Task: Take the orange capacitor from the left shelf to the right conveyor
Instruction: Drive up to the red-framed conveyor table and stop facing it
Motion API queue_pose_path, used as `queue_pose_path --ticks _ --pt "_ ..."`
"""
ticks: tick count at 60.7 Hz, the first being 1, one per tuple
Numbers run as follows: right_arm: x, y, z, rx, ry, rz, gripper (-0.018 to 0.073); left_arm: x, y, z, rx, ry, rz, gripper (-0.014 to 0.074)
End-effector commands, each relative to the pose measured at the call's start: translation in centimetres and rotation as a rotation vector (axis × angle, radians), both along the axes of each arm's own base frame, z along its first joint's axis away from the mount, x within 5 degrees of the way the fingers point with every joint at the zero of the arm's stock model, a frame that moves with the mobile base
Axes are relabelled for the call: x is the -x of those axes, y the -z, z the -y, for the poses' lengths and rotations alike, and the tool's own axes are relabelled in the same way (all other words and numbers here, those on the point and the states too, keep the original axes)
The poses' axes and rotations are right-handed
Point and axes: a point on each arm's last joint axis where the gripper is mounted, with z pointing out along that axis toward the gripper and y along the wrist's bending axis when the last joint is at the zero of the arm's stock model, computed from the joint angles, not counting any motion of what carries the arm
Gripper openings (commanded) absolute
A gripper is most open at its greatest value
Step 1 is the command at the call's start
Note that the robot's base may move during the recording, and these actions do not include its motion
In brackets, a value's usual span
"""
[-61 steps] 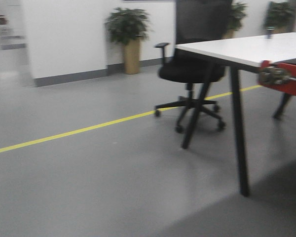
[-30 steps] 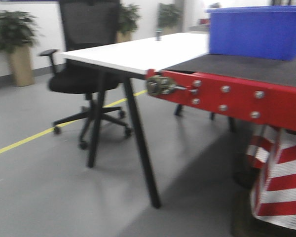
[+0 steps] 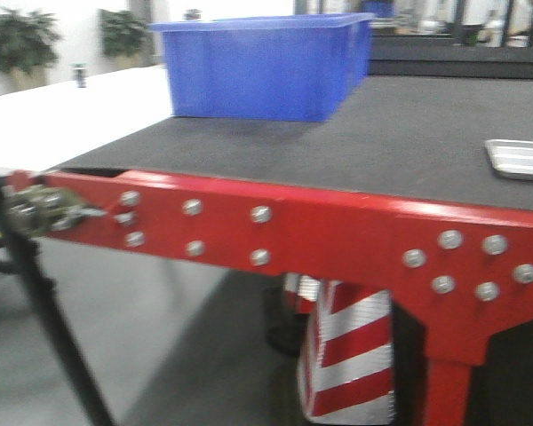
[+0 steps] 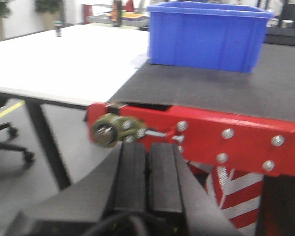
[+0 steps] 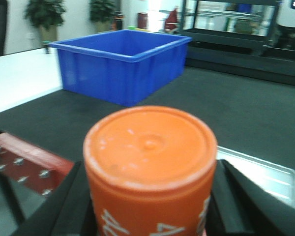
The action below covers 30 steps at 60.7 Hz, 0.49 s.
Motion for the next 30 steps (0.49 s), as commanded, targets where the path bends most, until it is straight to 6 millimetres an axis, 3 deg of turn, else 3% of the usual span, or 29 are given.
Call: queue_pose_path --ticks 1,30 --pt "0.11 -1.66 -0.01 0.006 -0.001 0.11 0.0055 0.14 -1.04 -0.07 0.019 -0.005 0.105 -0.0127" --pt "0.11 -1.67 -0.01 0.006 -0.002 0.111 0.0055 0.14 -1.04 -0.07 0.019 -0.005 0.105 -0.0127"
